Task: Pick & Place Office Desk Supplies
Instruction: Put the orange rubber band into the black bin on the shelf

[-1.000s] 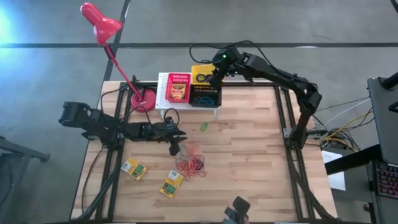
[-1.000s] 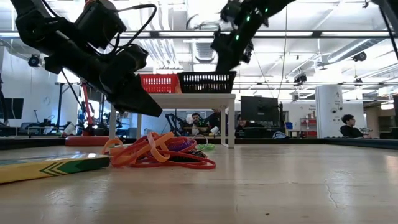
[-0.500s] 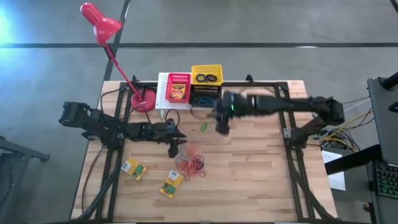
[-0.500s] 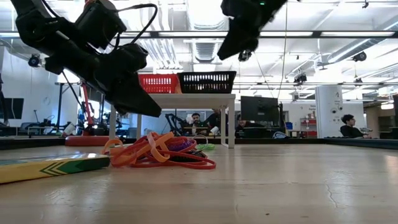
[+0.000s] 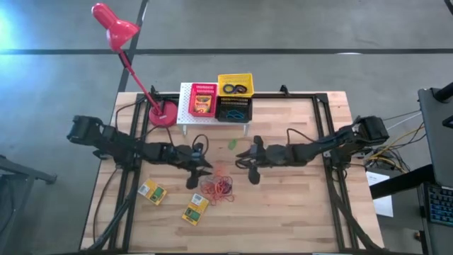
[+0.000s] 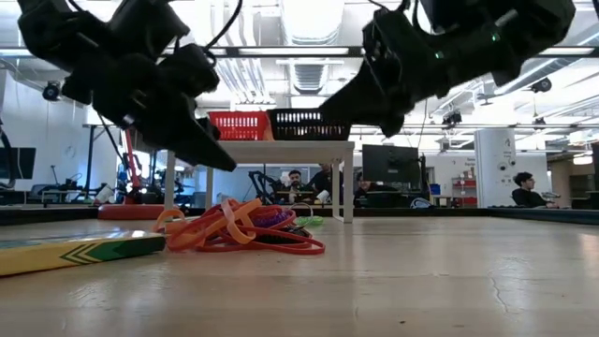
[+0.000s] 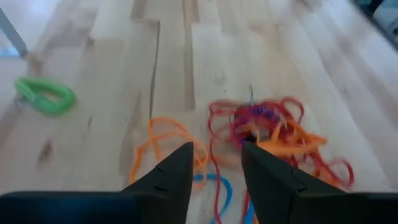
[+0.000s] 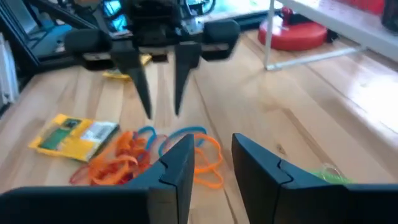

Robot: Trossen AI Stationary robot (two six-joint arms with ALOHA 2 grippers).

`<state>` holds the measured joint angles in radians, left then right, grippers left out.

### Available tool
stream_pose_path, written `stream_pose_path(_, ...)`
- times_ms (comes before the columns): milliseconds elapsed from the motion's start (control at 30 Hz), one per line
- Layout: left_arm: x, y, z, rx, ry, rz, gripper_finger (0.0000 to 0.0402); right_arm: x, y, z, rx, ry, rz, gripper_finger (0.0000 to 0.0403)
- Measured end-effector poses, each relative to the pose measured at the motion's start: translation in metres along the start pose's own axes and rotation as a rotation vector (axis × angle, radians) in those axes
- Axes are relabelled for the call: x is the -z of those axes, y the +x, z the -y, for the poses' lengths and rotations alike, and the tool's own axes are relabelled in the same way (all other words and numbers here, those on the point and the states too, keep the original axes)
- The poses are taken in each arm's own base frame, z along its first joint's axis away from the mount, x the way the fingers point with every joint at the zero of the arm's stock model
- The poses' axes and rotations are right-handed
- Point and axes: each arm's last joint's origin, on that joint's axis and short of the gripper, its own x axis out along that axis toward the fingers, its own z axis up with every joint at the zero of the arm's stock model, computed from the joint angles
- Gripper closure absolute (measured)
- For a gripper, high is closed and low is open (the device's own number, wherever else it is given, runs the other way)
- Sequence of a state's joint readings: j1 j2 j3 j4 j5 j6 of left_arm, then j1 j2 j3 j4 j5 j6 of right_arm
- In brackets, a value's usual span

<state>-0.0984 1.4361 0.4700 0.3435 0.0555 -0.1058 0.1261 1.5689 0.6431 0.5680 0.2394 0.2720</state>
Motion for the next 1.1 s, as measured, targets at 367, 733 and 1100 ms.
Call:
stream_pose_path(367, 0.003, 0.031, -0.006, -0.071, 0.098, -0.165, 0.0224, 0.006, 0.0, 0.01, 0.035, 0.013, -0.025, 0.0318)
stream_pose_path(733, 0.001, 0.035, -0.013, -0.06, 0.13, -0.197, 0.0292, 0.006, 0.0, 0.01, 0.041, 0.019, -0.023, 0.0334)
stream_pose_path(1100, 0.004, 0.035, -0.015, -0.034, 0.203, -0.209, 0.0295, 0.006, 0.0, 0.011, 0.058, 0.019, -0.018, 0.033)
